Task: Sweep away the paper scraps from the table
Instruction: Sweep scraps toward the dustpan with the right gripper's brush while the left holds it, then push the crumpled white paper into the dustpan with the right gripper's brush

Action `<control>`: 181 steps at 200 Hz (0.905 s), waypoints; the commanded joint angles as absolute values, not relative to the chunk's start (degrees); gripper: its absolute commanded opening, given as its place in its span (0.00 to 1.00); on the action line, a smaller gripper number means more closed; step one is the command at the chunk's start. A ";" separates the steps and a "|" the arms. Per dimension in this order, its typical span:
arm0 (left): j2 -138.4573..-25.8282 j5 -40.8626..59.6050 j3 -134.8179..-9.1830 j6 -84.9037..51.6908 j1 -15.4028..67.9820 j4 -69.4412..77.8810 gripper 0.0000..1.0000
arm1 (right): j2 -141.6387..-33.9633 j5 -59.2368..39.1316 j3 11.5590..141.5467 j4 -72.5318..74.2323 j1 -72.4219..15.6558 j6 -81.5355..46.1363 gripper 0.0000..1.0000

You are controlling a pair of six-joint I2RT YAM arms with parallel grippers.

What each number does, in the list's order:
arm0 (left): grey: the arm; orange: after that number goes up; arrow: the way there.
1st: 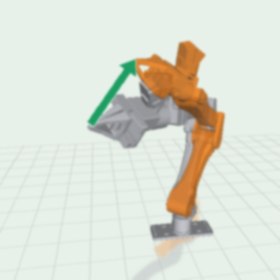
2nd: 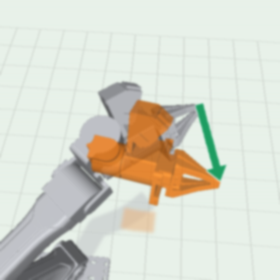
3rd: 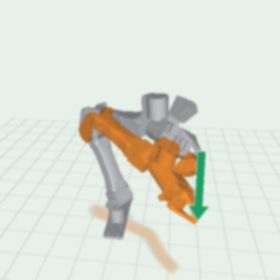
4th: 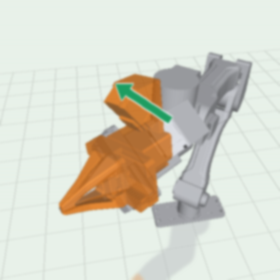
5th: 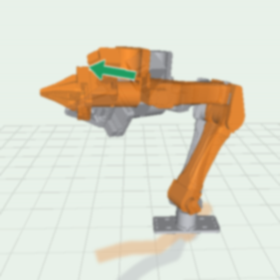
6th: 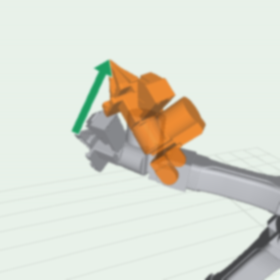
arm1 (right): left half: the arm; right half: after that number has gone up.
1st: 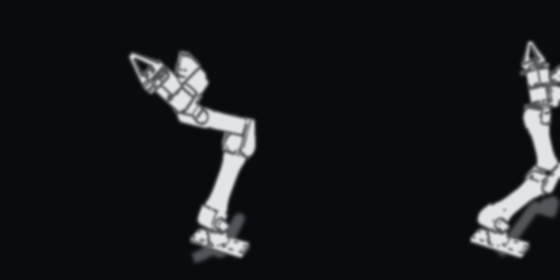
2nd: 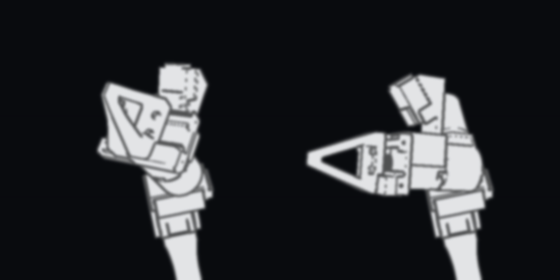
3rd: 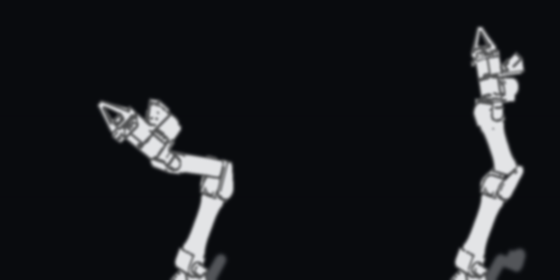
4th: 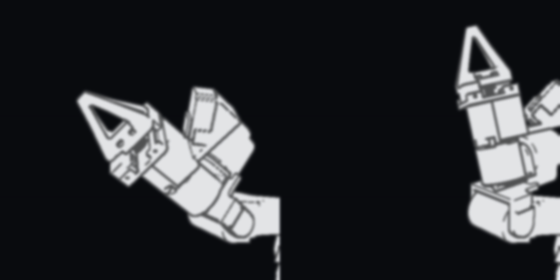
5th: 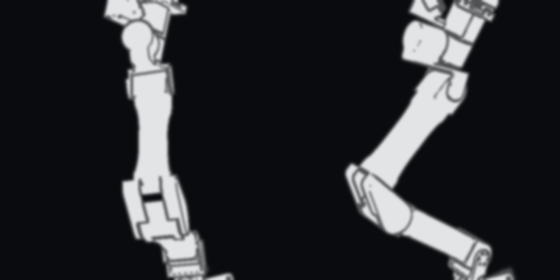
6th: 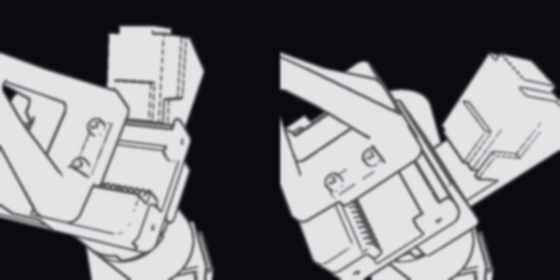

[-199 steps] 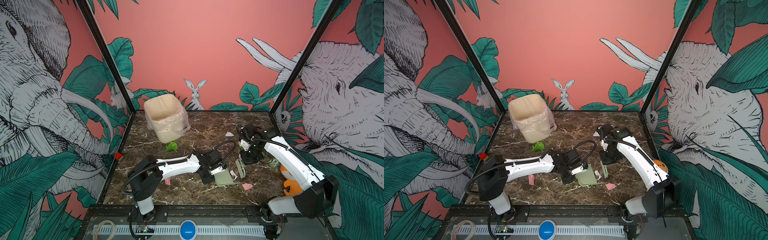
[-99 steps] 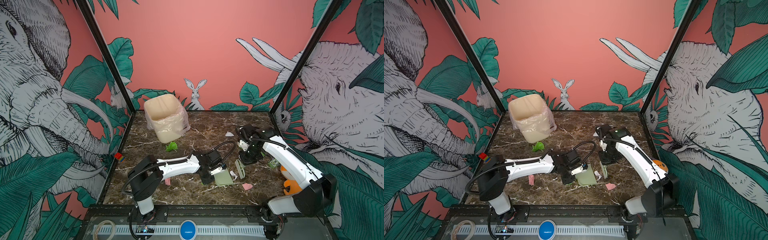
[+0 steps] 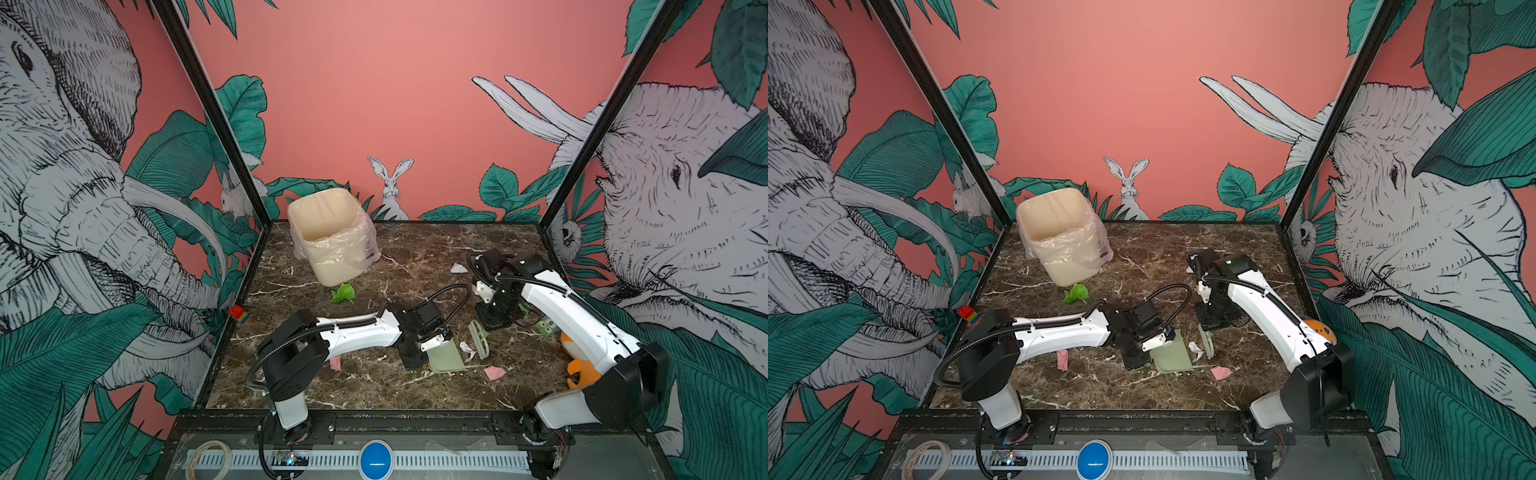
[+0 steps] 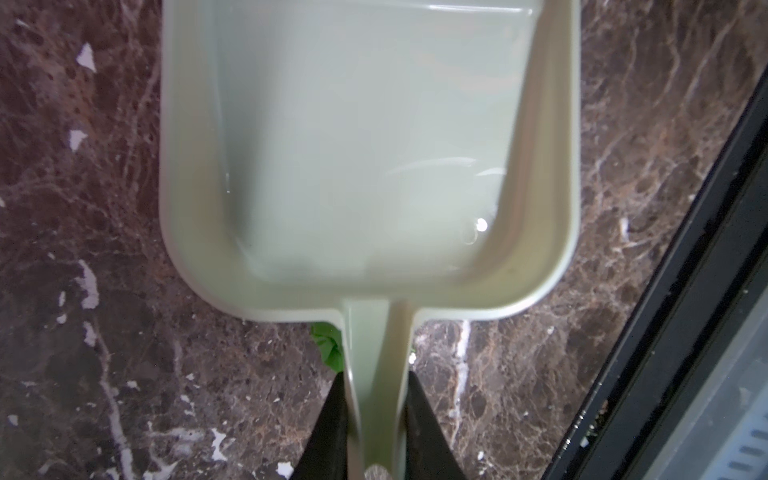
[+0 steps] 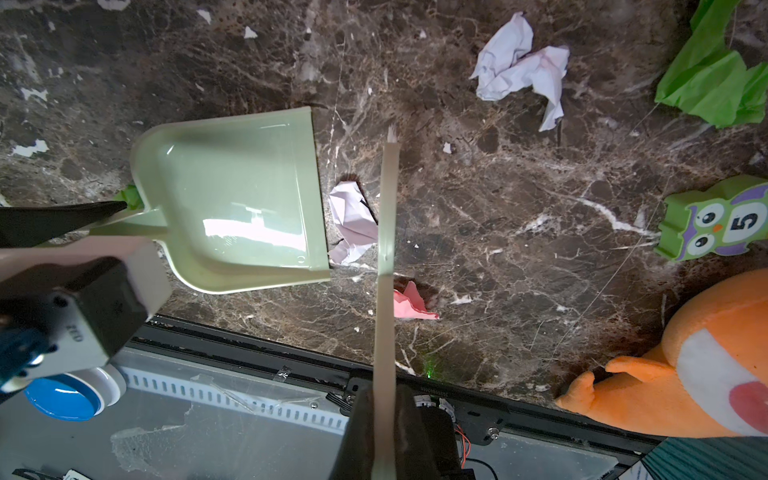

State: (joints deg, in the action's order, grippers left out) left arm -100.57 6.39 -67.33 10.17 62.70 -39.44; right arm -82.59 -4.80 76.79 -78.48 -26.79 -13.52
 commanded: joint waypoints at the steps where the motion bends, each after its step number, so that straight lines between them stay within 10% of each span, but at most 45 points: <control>1: -101.41 6.61 -68.44 11.16 62.93 -41.17 0.02 | -82.62 -4.06 77.23 -80.25 -27.16 -13.54 0.00; 181: -101.44 6.69 -68.91 10.81 62.93 -40.96 0.02 | -80.11 -20.40 78.40 -73.87 -33.07 -19.43 0.00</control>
